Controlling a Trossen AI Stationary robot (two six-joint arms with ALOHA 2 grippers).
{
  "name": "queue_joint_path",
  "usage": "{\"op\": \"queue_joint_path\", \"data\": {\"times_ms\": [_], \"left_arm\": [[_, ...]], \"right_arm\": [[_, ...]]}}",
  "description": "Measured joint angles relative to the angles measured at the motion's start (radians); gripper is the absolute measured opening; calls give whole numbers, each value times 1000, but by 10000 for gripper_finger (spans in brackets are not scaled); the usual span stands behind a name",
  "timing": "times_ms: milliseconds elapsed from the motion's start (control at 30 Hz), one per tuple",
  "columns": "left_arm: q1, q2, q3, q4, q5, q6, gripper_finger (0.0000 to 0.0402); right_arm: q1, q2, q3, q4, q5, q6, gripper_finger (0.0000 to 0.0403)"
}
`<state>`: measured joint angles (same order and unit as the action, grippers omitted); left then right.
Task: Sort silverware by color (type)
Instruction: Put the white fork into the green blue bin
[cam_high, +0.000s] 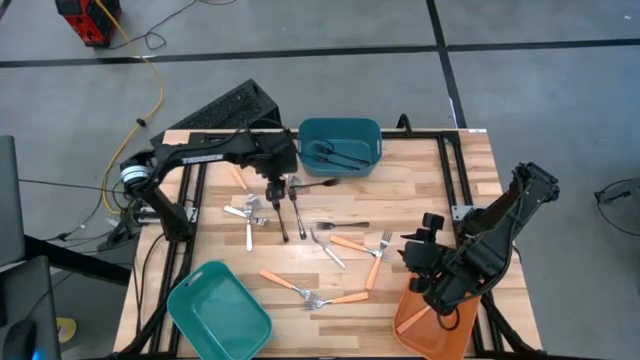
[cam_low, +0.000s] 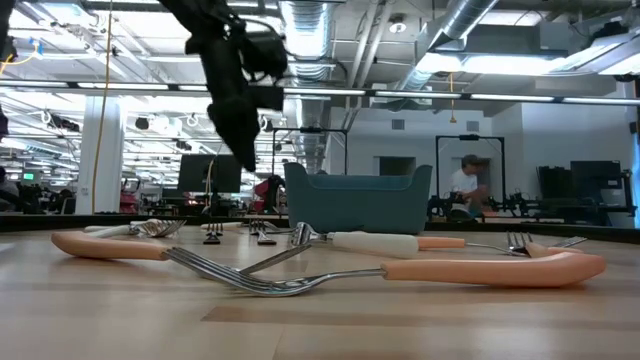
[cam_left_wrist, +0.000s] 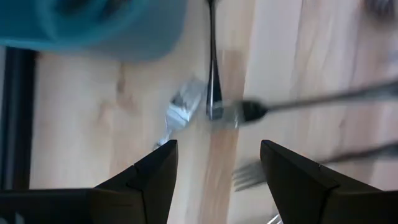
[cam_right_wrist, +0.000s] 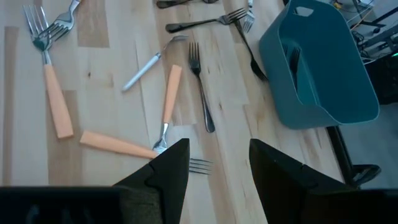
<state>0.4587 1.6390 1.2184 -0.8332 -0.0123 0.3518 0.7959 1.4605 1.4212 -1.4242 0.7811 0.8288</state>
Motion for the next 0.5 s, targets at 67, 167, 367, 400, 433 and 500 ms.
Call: {"op": "queue_joint_path", "data": {"times_ms": [67,167,367,400,433,500], "left_arm": [[0,37,6,-19,-44,20,215],[4,86,16,-12,-80,2,215],[9,132,39,-4,-107,-16,215],[10,132,43,-3,-111,-17,215],[11,132,47,3,-115,-22,215],[17,132,57,21,-105,-56,215]], "right_arm": [[0,0,0,0,3,0,193],[0,0,0,0,4,0,193],[0,0,0,3,6,0,193],[0,0,0,3,7,0,193],[0,0,0,3,7,0,193],[0,0,0,3,8,-1,193]]}}
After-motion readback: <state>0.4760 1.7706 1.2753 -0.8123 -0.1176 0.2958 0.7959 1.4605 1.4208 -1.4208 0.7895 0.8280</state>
